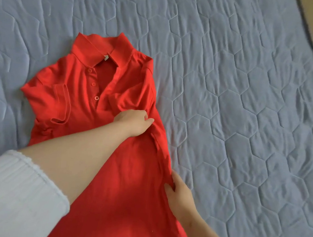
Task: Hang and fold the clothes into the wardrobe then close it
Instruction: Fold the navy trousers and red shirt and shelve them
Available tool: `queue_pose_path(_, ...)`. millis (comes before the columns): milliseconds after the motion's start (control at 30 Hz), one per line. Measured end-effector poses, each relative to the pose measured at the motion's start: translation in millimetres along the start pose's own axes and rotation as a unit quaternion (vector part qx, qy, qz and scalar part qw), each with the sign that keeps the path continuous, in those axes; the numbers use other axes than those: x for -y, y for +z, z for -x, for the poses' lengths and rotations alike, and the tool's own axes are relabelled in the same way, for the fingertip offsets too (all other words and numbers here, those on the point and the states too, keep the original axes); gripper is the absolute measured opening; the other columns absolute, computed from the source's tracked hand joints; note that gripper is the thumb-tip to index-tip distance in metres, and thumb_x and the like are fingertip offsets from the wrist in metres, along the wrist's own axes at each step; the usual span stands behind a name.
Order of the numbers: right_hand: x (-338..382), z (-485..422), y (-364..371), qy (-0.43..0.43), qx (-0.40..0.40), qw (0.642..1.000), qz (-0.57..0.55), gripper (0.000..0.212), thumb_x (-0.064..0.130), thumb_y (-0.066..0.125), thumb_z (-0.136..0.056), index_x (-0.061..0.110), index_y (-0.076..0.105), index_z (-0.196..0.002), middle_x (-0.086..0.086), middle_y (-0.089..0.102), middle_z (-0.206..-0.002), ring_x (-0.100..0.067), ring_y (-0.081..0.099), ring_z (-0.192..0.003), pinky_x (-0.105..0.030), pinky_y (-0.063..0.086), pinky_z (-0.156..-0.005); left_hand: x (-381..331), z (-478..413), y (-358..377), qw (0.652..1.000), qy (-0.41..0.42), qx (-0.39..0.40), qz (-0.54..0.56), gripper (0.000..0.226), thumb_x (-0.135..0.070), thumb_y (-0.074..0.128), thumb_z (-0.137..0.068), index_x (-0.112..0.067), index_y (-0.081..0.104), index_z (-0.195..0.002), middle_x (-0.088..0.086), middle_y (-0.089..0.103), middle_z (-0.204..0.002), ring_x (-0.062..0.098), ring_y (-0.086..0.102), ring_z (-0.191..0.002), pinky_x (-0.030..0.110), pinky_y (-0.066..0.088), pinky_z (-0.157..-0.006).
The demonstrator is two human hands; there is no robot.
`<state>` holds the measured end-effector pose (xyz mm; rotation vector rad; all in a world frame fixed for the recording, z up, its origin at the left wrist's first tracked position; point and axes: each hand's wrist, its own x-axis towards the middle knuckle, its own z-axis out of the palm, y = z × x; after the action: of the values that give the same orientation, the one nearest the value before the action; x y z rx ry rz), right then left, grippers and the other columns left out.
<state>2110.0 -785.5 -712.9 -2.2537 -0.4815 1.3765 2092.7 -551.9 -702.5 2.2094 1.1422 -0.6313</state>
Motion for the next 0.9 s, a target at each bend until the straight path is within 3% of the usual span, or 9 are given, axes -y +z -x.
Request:
queue_pose_path(100,14.4,17.7,20.7,-0.017,0.039,0.999,-0.018,0.052,0.016,0.041,-0.093,0.047,0.037,-0.135,0.04,0.052,-0.105,0.014,0.052,-0.097,0.0,0.034,-0.075,9.8,13.7,-8.3,0.962,-0.073,-0.134,0.226,0.028,-0.049,0.065,-0.078,-0.023,0.058,-0.071,-0.004,0.066,-0.071,0.02,0.061,-0.078,0.027,0.04,-0.066)
queue_pose_path(167,25.9,27.7,39.9,-0.032,0.071,0.997,0.0,0.056,0.018,0.04,-0.094,0.048,0.028,-0.14,0.031,0.051,-0.124,0.003,0.051,-0.114,-0.009,0.037,-0.087,19.6,20.4,-17.9,0.919,-0.122,-0.19,0.324,0.035,-0.045,0.077,-0.067,-0.022,0.051,-0.061,-0.007,0.055,-0.06,0.018,0.054,-0.067,0.026,0.035,-0.059)
queue_pose_path(367,70.0,48.5,103.4,-0.078,0.119,0.989,0.028,0.06,0.021,0.047,-0.093,0.042,0.024,-0.144,0.015,0.051,-0.133,0.0,0.05,-0.113,-0.004,0.03,-0.085,99.6,35.7,-54.7,0.862,-0.171,-0.102,0.466,0.035,-0.014,0.072,-0.078,-0.003,0.062,-0.11,0.01,0.064,-0.106,0.023,0.059,-0.095,0.031,0.048,-0.083)
queue_pose_path(467,97.5,57.4,138.3,-0.105,0.137,0.984,0.046,0.067,0.021,0.052,-0.088,0.044,0.022,-0.144,0.019,0.059,-0.108,0.008,0.047,-0.081,0.004,0.027,-0.067,154.9,50.9,-73.2,0.822,-0.159,-0.118,0.534,0.024,-0.008,0.06,-0.087,-0.005,0.063,-0.111,0.007,0.064,-0.092,0.019,0.056,-0.077,0.027,0.045,-0.068)
queue_pose_path(567,114.7,62.4,174.9,-0.101,0.153,0.981,0.057,0.075,0.017,0.053,-0.082,0.042,0.021,-0.144,0.024,0.039,-0.065,0.0,0.04,-0.064,-0.005,0.028,-0.059,204.2,64.2,-77.4,0.78,-0.172,-0.151,0.582,0.026,-0.008,0.052,-0.093,-0.013,0.057,-0.117,0.005,0.061,-0.092,0.016,0.055,-0.075,0.026,0.045,-0.068)
queue_pose_path(667,120.7,69.4,210.1,-0.09,0.182,0.977,0.059,0.076,0.015,0.054,-0.079,0.039,0.023,-0.144,0.019,0.042,-0.066,-0.005,0.045,-0.073,-0.009,0.031,-0.062,245.0,69.0,-65.5,0.79,-0.189,-0.153,0.563,0.042,-0.008,0.044,-0.096,-0.015,0.042,-0.138,0.009,0.055,-0.124,0.022,0.054,-0.106,0.033,0.042,-0.095)
queue_pose_path(767,117.7,79.6,235.6,-0.076,0.222,0.971,0.05,0.073,0.012,0.057,-0.081,0.034,0.027,-0.143,0.011,0.052,-0.092,-0.006,0.047,-0.08,-0.006,0.034,-0.071,266.2,80.3,-43.9,0.819,-0.194,-0.138,0.522,0.057,-0.01,0.047,-0.095,-0.019,0.025,-0.146,0.008,0.037,-0.145,0.023,0.043,-0.126,0.035,0.033,-0.105)
queue_pose_path(833,111.9,86.5,244.1,-0.055,0.204,0.977,0.038,0.063,0.013,0.056,-0.082,0.029,0.035,-0.139,0.008,0.052,-0.098,-0.007,0.048,-0.082,-0.011,0.037,-0.076,271.8,97.3,-21.6,0.835,-0.204,-0.162,0.485,0.055,-0.014,0.055,-0.091,-0.014,0.033,-0.141,0.009,0.044,-0.136,0.023,0.048,-0.119,0.03,0.04,-0.098)
queue_pose_path(900,102.9,92.0,242.8,-0.021,0.134,0.99,0.038,0.05,0.012,0.054,-0.084,0.022,0.046,-0.132,0.007,0.056,-0.093,-0.01,0.052,-0.083,-0.015,0.038,-0.077,271.2,122.2,4.4,0.851,-0.219,-0.176,0.443,0.043,-0.018,0.061,-0.087,-0.009,0.045,-0.126,0.002,0.055,-0.1,0.023,0.055,-0.092,0.025,0.046,-0.075)
